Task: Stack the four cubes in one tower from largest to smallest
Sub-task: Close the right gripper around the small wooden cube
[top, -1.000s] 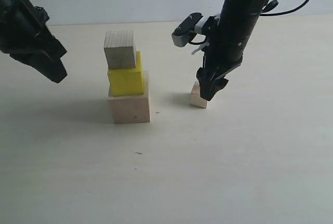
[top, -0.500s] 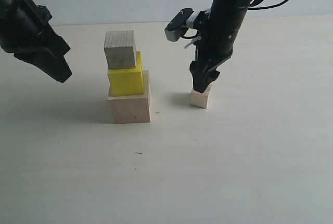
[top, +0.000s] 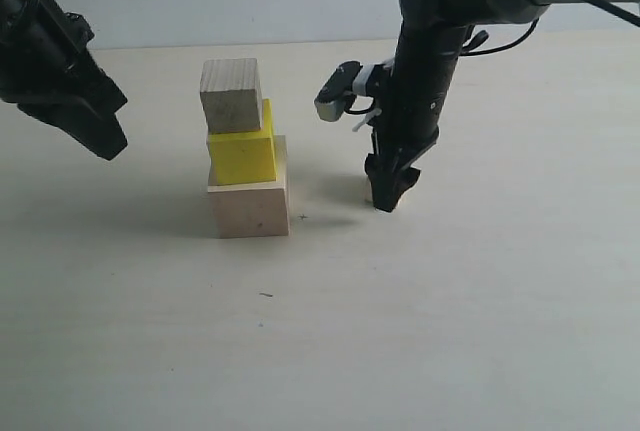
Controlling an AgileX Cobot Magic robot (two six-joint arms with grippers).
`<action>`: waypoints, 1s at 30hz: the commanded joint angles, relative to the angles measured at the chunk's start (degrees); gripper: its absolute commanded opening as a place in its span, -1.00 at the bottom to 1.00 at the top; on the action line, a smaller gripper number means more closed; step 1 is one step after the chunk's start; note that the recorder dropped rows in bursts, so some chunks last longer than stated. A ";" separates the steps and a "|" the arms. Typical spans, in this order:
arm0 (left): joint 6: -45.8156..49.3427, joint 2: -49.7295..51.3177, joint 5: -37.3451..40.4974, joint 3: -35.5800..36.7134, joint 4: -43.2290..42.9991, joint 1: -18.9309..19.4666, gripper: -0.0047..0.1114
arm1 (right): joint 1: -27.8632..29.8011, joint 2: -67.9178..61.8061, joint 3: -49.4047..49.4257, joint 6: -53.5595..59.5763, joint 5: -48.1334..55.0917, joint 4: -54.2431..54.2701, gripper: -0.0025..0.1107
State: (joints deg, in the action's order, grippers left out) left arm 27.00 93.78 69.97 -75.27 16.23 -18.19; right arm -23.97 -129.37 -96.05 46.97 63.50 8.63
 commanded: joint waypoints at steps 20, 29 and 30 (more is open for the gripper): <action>-0.05 -0.52 -0.01 0.01 -0.64 0.08 -0.92 | 0.27 -0.07 -0.37 -4.18 -5.14 4.97 0.25; -0.05 -0.52 -0.01 0.01 -0.64 0.08 -0.92 | 0.27 -0.07 -0.37 -3.03 -5.00 3.50 0.24; -0.05 -0.52 -0.01 0.01 -0.64 0.08 -0.92 | 0.27 -0.07 -0.37 -3.03 -5.00 2.83 0.24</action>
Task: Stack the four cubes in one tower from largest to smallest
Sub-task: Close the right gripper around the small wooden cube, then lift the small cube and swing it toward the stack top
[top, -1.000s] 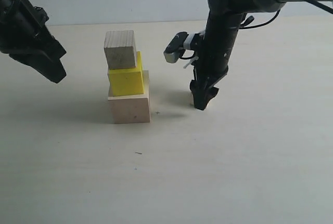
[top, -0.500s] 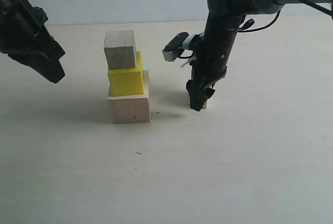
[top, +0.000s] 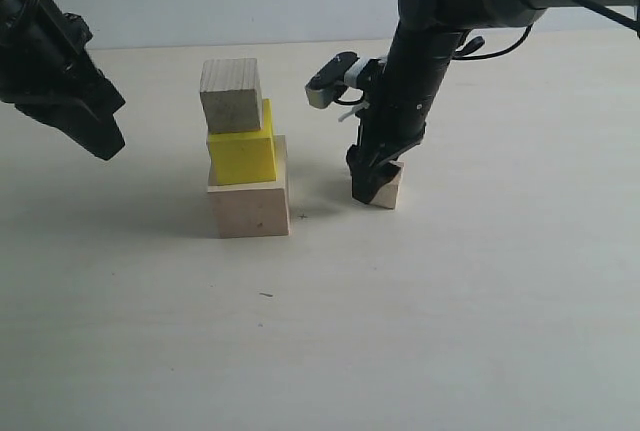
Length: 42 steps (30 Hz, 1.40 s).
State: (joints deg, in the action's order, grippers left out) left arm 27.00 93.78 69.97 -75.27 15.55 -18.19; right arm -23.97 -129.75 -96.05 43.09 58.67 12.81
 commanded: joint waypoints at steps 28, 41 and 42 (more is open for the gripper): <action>0.17 -0.52 -0.01 0.01 -0.20 0.08 -0.92 | 0.27 2.24 -0.37 -7.27 5.96 -4.97 -0.96; 1.38 -1.77 -0.01 1.88 -1.82 0.08 -0.92 | 12.19 16.86 -0.27 8.69 3.37 21.85 -0.96; 1.52 -1.81 -0.01 2.13 -2.07 0.08 -0.92 | 13.67 17.51 -0.27 9.64 3.70 24.04 -0.96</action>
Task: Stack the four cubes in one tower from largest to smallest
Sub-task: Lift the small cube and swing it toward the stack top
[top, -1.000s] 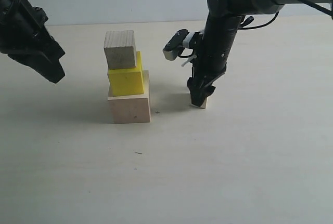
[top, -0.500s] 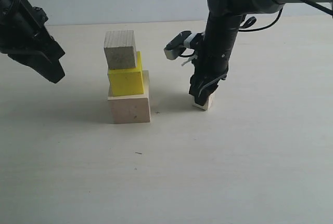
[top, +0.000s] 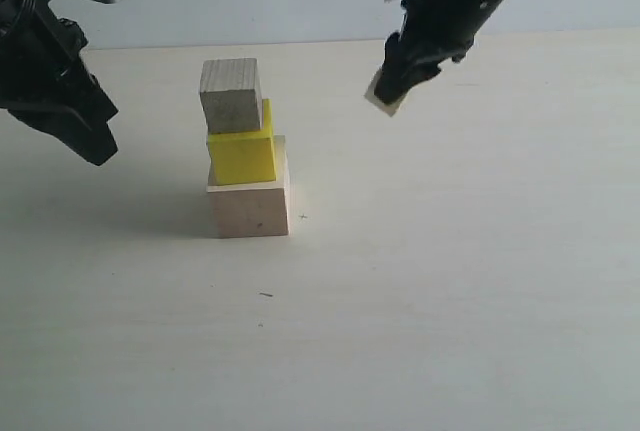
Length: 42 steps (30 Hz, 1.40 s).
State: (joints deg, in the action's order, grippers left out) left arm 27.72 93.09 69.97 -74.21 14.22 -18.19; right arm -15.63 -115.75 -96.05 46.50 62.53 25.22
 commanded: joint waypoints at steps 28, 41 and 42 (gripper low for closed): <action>0.59 -1.34 -0.01 1.59 -1.50 0.08 -0.92 | 13.65 6.32 17.61 57.68 7.43 55.17 -0.96; 0.32 -1.34 -0.01 1.59 -3.28 0.08 -0.92 | 5.95 7.78 17.71 58.87 7.43 58.26 -0.96; 0.32 -1.34 -0.01 1.59 -4.09 0.08 -0.92 | 5.38 8.04 17.71 58.87 7.43 58.39 -0.96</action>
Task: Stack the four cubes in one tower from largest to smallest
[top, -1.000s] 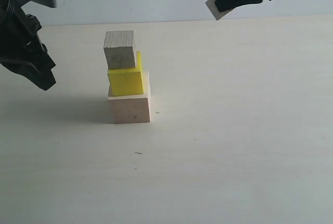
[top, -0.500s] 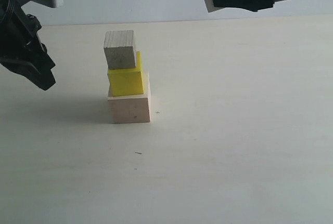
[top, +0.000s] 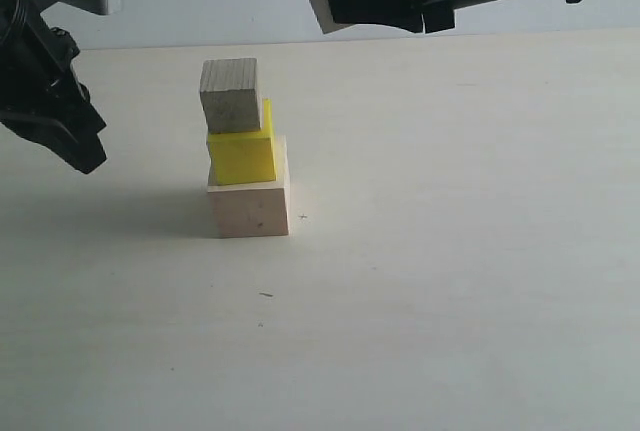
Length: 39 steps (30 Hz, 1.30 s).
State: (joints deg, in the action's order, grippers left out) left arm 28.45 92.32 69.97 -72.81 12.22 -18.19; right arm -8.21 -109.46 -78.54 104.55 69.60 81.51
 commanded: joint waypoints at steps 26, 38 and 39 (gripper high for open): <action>-5.56 -0.57 -0.01 0.19 -9.82 10.86 -0.92 | -9.08 0.16 0.20 5.70 -2.06 8.33 -0.96; -13.89 -7.68 -16.70 8.01 -5.85 19.18 -0.92 | -10.46 -0.58 0.20 7.46 -5.03 8.60 -0.96; -14.12 -10.01 -19.78 10.11 -5.56 19.53 -0.92 | -10.46 -0.58 0.20 7.46 -5.03 8.60 -0.96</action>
State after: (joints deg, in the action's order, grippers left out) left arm 15.47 87.36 57.27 -66.92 4.75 0.38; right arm -18.55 -110.10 -78.54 111.33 65.04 88.97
